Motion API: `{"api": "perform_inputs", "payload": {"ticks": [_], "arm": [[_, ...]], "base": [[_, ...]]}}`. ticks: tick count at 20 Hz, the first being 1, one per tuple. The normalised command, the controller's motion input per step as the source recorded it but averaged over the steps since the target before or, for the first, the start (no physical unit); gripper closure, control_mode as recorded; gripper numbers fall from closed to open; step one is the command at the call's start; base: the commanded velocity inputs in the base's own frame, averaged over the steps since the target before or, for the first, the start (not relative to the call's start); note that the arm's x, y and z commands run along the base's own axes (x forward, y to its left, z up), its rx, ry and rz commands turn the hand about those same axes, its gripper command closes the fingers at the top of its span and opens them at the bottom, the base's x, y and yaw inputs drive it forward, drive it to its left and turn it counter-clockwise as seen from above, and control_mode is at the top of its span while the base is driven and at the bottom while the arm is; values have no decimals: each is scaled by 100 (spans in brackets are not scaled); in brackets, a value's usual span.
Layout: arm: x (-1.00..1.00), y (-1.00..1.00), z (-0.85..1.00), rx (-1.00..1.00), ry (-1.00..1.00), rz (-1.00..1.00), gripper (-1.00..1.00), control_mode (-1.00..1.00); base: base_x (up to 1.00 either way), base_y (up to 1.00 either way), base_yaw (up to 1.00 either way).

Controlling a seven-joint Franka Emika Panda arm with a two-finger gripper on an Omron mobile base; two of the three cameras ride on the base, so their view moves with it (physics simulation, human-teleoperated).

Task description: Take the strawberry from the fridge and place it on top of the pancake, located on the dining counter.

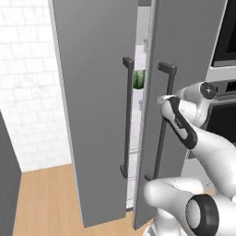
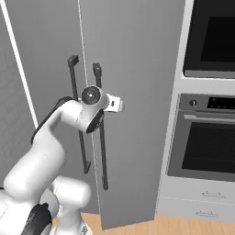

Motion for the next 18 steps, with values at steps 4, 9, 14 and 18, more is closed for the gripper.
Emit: {"api": "perform_inputs", "payload": {"ticks": [4,9,14,18], "arm": [[-100,-100,2,14,0,-6,100,-100],[-100,-100,13,14,0,-8,-100,-100],[-100,-74,58,5,6,-14,-100,-100],[-95,12,66,-8,15,-10,-100,-100]], "base": [[0,0,0],[0,0,0],[0,0,0],[0,0,0]]}}
